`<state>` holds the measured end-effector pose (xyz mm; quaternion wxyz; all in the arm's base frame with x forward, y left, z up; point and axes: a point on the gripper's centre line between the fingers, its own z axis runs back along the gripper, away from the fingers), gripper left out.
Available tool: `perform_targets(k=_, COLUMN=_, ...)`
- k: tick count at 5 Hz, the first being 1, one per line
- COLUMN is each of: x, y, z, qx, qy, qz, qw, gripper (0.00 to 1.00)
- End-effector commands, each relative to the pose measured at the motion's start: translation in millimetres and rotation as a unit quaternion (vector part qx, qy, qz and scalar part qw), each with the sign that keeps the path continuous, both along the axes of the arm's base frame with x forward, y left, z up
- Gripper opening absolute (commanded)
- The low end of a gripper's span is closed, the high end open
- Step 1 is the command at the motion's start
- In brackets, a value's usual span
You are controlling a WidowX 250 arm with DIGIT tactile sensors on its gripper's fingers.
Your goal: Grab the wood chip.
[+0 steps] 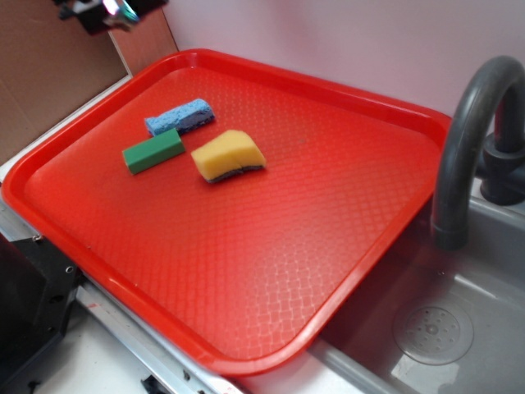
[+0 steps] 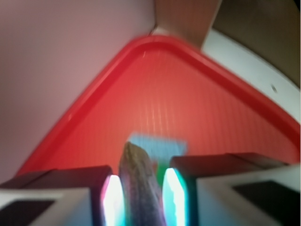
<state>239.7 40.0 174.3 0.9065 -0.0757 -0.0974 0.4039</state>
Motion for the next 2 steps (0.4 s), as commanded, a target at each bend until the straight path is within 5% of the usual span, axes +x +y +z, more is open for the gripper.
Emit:
perform_targets(k=1, x=-39, y=-18, z=53, qx=-0.028, qy=-0.009, qz=-0.060, qw=0.998, gripper=0.00)
perform_targets(k=2, x=-54, y=-15, z=57, qx=-0.044, qy=0.017, qz=-0.086, qw=0.995, gripper=0.06)
